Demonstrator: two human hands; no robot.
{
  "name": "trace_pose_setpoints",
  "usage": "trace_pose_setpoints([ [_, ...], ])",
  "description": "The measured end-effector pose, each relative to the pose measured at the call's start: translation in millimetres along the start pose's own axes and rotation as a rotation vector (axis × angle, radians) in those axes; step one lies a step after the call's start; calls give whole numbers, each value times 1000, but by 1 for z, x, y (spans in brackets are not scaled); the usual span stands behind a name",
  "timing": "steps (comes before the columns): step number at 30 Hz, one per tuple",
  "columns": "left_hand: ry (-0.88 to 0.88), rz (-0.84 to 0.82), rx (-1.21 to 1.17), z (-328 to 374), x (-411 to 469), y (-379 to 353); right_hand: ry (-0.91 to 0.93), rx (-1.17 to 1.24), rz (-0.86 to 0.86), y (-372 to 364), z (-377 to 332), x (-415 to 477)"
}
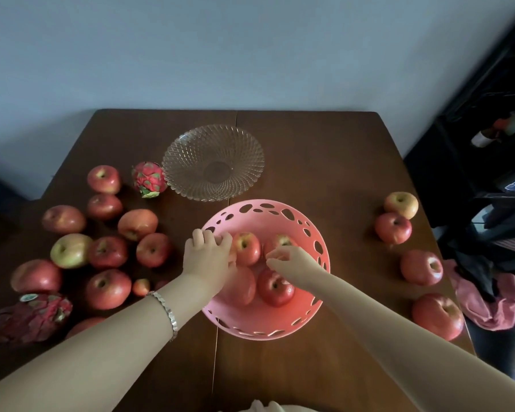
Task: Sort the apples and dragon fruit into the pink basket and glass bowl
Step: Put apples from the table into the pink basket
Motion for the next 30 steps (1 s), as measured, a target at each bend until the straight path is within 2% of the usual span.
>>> trace_pose_setpoints([
  [2, 78, -29, -14, 10, 7, 1, 67, -85, 106, 14, 6, -3],
  [4, 127, -84, 10, 19, 8, 7, 162, -172, 304, 37, 15, -6],
  [6, 133, -114, 37, 24, 9, 10, 237, -344, 471, 68, 27, -5],
  [7, 132, -127, 44, 25, 9, 9, 227, -449, 497, 85, 35, -2],
  [8, 133, -125, 54, 27, 9, 8, 154, -559, 469, 102, 45, 2],
  [10, 141, -95, 75, 31, 8, 5, -143, -760, 297, 127, 68, 12],
  [12, 151, -94, 86, 34, 7, 3, -398, -825, 132, 137, 88, 21],
  [14, 146, -103, 78, 32, 6, 3, -487, -837, 70, 139, 105, 29],
  [17, 123, -74, 14, 25, 7, 2, -491, -911, 100, 139, 124, 34],
  [21, 119, -11, -117, 13, 8, -2, -409, -1065, 131, 138, 128, 30],
  [23, 132, 30, -206, 5, 7, -6, -344, -1030, 147, 139, 117, 28],
  [25, 119, 73, -290, -2, 8, -12, -190, -861, 223, 138, 95, 28],
  [27, 95, 99, -351, -8, 9, -21, 56, -622, 306, 129, 61, 28],
  [30, 92, 117, -376, -6, 9, -22, 343, -392, 218, 104, 6, 33],
])
Point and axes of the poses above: each hand's wrist, its own x-axis towards the middle knuckle, its own y-axis out of the back of the hand, z = x × y, the point moved 1 cm from there along x, towards the middle knuckle, and after that the axes turned 15 degrees about y, right-handed, at the moved point
